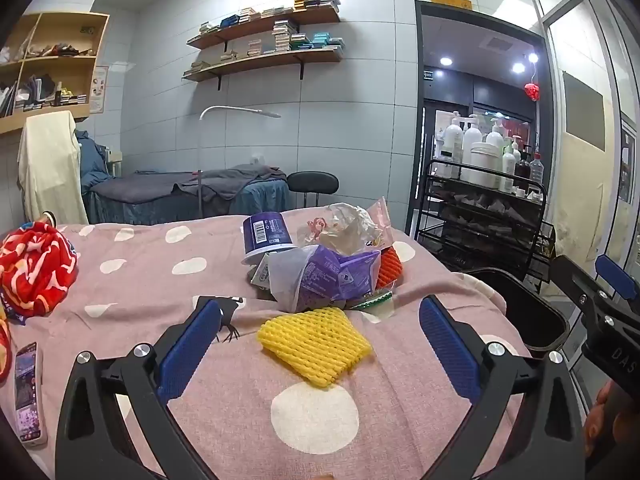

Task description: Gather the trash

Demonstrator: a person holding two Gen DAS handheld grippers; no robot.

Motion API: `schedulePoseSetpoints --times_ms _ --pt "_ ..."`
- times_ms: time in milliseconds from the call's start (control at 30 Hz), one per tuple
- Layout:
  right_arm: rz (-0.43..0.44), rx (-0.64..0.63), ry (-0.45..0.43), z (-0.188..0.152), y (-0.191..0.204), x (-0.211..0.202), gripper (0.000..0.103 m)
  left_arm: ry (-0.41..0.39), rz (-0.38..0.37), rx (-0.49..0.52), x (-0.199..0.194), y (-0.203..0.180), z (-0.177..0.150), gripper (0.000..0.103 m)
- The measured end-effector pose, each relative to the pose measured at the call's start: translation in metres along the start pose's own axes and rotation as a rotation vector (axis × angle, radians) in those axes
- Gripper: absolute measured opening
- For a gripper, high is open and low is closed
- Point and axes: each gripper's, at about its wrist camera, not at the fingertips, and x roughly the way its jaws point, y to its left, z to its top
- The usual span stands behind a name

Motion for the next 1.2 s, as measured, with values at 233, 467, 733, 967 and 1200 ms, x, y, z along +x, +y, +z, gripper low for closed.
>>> schedulePoseSetpoints --times_ms 233,467,733,967,1200 --pt "0.002 -0.013 0.006 0.0 -0.004 -0.001 0.099 0.004 -0.011 -0.018 -0.004 0.007 0.006 0.098" --pt "0.001 -0.019 0.005 -0.003 0.003 -0.001 0.099 -0.002 -0.002 -0.011 -0.006 0.003 0.004 0.098" --pt "0.01 -0.022 0.018 0.0 0.003 0.001 0.099 -0.003 -0.001 -0.013 -0.003 0.004 0.0 0.098" --pt "0.012 -0.024 0.02 0.0 0.005 0.001 0.099 -0.001 -0.001 -0.012 -0.002 0.004 -0.001 0.098" --pt "0.015 -0.028 0.024 0.0 0.006 0.002 0.099 0.004 -0.005 -0.015 -0.001 0.005 -0.004 0.098"
